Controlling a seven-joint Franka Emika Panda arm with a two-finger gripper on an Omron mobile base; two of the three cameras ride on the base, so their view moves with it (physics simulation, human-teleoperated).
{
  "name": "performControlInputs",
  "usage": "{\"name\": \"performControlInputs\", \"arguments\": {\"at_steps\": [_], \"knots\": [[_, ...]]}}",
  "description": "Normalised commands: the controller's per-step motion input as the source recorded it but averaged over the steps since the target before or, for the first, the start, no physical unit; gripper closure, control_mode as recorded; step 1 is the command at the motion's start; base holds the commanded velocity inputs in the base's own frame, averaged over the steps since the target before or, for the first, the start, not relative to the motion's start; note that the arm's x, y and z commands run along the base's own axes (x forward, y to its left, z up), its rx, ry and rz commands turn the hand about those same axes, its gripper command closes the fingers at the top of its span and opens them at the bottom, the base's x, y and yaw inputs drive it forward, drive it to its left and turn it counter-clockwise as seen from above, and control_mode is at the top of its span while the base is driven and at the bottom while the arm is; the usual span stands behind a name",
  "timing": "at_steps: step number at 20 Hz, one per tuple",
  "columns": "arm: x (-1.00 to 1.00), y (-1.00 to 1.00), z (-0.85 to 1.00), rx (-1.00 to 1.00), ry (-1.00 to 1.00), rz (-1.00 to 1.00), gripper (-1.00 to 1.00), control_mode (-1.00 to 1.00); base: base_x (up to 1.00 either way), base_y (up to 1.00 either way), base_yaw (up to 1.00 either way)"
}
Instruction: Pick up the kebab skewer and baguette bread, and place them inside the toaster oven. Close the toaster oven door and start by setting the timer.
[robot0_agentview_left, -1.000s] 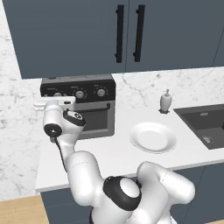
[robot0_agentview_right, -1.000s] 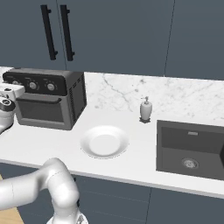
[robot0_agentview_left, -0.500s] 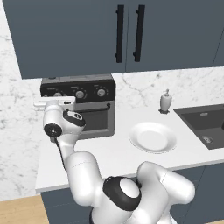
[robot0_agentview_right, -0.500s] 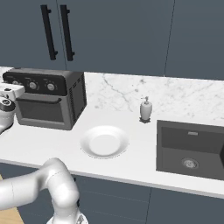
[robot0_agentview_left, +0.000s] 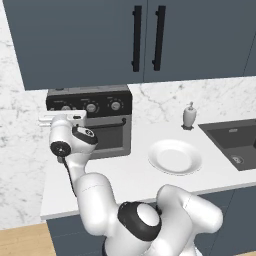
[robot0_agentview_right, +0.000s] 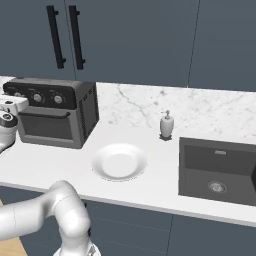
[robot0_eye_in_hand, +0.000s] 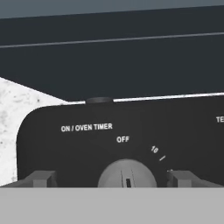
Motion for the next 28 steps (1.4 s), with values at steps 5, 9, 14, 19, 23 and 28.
{"name": "performControlInputs", "arguments": {"at_steps": [5,9,14,19,23,28], "knots": [[0.0,-0.04,-0.01,0.0,0.0,0.0,-1.0,-1.0,0.0,0.0,0.0],[-0.01,-0.08,-0.02,0.0,0.0,0.0,-1.0,-1.0,0.0,0.0,0.0],[0.0,0.0,0.0,0.0,0.0,0.0,-1.0,-1.0,0.0,0.0,0.0],[0.0,0.0,0.0,0.0,0.0,0.0,-1.0,-1.0,0.0,0.0,0.0],[0.0,-0.03,0.0,0.0,0.0,0.0,-1.0,-1.0,0.0,0.0,0.0],[0.0,0.0,0.0,0.0,0.0,0.0,1.0,-1.0,0.0,0.0,0.0]]}}
